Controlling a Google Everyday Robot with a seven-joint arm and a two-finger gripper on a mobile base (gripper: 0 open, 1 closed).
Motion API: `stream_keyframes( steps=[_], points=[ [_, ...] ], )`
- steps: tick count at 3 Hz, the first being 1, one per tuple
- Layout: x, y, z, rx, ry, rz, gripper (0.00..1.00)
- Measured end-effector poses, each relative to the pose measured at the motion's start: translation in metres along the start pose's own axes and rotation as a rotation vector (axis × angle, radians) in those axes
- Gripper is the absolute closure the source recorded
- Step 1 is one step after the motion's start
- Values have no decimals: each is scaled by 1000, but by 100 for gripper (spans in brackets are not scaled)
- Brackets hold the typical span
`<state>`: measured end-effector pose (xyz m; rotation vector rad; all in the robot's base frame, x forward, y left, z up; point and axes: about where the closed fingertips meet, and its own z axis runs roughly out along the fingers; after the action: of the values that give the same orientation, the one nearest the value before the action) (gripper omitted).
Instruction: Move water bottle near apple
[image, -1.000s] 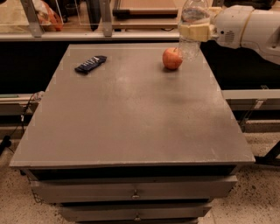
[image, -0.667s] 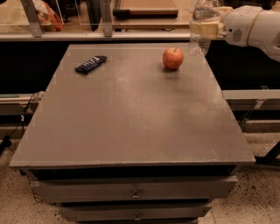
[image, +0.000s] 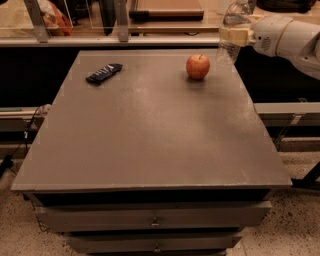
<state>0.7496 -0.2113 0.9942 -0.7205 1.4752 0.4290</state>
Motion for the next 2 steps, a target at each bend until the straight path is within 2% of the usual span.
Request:
stream_keyframes(
  steps=[1,2],
  points=[
    [22,-13,7,17,5,48,100],
    [34,-22,1,39,16,74,100]
  ],
)
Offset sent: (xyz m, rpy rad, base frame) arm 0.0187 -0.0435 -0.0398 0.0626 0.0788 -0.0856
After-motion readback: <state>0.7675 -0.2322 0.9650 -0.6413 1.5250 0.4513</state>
